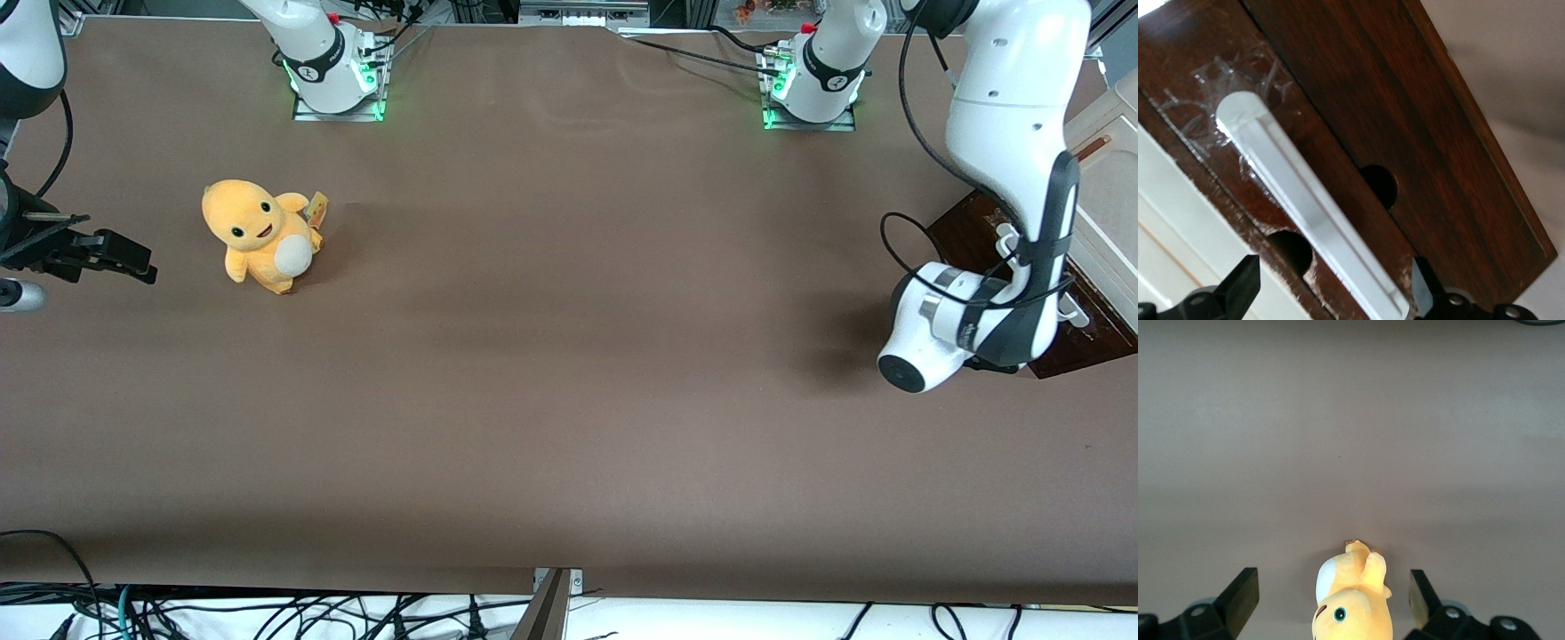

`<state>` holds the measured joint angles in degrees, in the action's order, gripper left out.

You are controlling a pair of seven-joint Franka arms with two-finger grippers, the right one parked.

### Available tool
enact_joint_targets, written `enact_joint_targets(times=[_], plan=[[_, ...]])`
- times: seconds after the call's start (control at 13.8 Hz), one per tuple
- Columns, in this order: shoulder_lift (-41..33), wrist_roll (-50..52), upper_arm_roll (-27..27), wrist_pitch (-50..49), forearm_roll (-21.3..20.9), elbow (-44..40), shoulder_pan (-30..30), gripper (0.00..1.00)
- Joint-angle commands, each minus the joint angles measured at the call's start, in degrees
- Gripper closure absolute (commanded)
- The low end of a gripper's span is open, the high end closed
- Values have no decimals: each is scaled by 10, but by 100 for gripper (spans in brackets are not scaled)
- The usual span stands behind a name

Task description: Open lower drawer with left arm only

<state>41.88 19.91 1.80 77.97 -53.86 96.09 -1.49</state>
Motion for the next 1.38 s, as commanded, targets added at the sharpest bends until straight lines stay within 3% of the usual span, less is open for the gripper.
enact_joint_targets(times=[0.0,0.15,0.22,0.44,0.51,0.58,0.87,1.31], plan=[[25,7,0,-17,-30,-21,-1,0],[34,8,0,-17,-36,-21,-1,3],[35,14,0,-17,-36,-21,0,14],[42,17,3,-22,-56,-21,0,59],[44,15,3,-24,-57,-21,0,72],[44,14,3,-24,-63,-21,-1,78],[57,13,2,-36,-65,-41,-12,86],[80,13,0,-62,-54,-76,-39,87]])
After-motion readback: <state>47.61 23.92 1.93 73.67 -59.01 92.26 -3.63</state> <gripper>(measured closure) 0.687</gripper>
